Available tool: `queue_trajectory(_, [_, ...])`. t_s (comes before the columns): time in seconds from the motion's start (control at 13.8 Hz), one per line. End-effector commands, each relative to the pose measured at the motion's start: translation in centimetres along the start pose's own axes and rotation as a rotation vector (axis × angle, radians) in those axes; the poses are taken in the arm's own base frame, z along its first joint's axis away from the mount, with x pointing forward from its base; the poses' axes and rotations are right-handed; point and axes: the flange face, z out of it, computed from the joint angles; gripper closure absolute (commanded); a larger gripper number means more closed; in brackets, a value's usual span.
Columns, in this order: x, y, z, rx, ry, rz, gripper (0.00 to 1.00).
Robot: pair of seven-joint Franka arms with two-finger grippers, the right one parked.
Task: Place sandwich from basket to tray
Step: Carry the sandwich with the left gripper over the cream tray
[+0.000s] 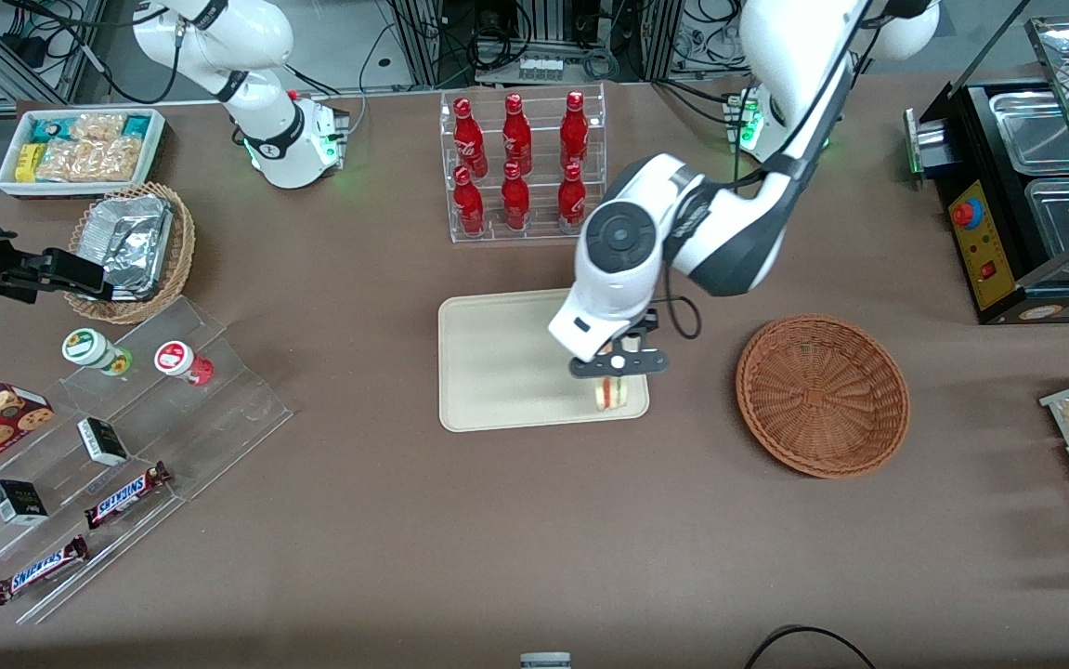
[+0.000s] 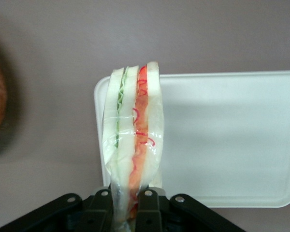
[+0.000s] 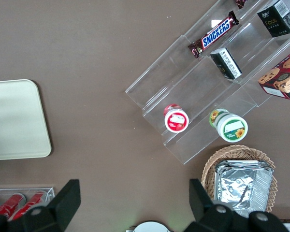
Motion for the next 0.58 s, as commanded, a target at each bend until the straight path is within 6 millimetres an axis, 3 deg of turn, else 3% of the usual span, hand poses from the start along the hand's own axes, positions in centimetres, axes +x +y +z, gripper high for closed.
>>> queue_trajectory(0.0, [-0.7, 3.6, 2.5, -0.004, 0.000, 0.022, 1.00])
queue_trajectory(0.29, [-2.7, 7.0, 5.5, -0.010, 0.016, 0.030, 1.00])
queue_trajectory(0.51, [-3.6, 7.8, 6.2, -0.006, 0.006, 0.027, 1.00])
